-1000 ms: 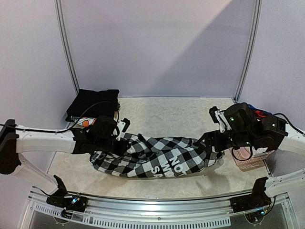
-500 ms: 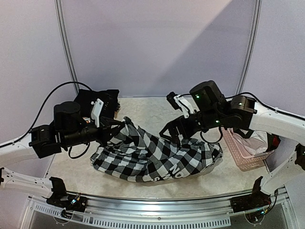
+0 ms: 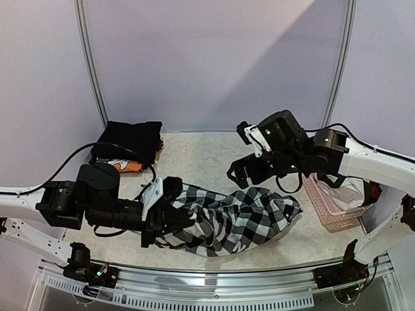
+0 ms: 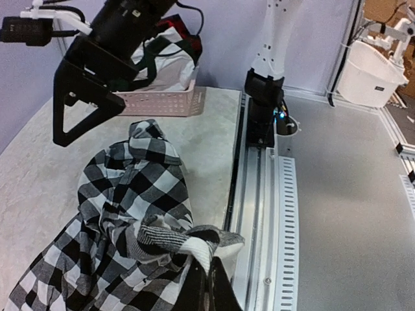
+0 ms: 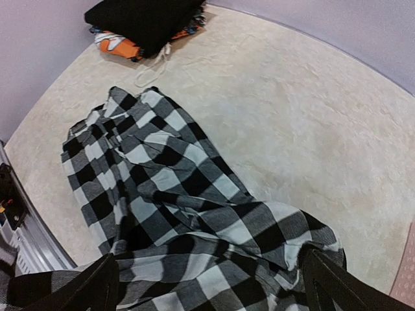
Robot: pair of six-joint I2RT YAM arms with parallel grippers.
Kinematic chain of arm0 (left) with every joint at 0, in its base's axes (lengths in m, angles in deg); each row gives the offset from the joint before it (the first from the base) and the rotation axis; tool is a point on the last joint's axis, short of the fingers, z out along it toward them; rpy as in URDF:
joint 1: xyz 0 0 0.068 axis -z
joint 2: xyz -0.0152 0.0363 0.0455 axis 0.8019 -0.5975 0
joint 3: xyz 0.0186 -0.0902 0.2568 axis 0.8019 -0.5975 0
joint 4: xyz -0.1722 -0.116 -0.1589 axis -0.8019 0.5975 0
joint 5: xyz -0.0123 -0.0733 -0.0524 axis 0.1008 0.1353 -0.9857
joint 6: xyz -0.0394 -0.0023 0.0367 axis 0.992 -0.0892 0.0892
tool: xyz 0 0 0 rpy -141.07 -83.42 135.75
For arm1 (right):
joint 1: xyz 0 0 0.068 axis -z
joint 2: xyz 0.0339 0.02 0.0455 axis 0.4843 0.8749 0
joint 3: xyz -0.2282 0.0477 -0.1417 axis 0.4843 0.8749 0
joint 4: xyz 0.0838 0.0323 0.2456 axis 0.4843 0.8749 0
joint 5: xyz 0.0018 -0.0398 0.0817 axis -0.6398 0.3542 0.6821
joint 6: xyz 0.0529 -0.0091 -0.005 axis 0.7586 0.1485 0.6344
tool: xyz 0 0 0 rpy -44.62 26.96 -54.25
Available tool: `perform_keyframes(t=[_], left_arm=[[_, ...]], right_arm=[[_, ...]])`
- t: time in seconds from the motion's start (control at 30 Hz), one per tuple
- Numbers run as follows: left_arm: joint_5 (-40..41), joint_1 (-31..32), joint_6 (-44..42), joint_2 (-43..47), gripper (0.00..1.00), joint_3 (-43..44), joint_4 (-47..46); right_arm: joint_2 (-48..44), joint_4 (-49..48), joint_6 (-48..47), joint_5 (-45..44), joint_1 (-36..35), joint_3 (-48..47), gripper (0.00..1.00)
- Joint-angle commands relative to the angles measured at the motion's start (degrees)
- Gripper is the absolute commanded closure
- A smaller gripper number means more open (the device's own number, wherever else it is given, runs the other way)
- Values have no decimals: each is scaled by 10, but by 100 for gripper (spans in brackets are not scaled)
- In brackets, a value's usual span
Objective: Fold and stack the mixed laundry pile
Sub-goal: Adjust the crumpled shirt at the center of the board.
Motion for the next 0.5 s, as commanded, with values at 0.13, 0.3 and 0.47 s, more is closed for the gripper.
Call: perform_keyframes(t=[0.13,0.3,0.47], left_arm=[[92,25,-31,-135,77,64,54],[218,11,9,-176,26,88,68],[187,-110,90,-104,16,48,81]], right_arm=[[-56,-4,86,-44,5,116,4],[-29,1,111,-49,5,144,8],[-27,-25,124,-38,5,180,13]])
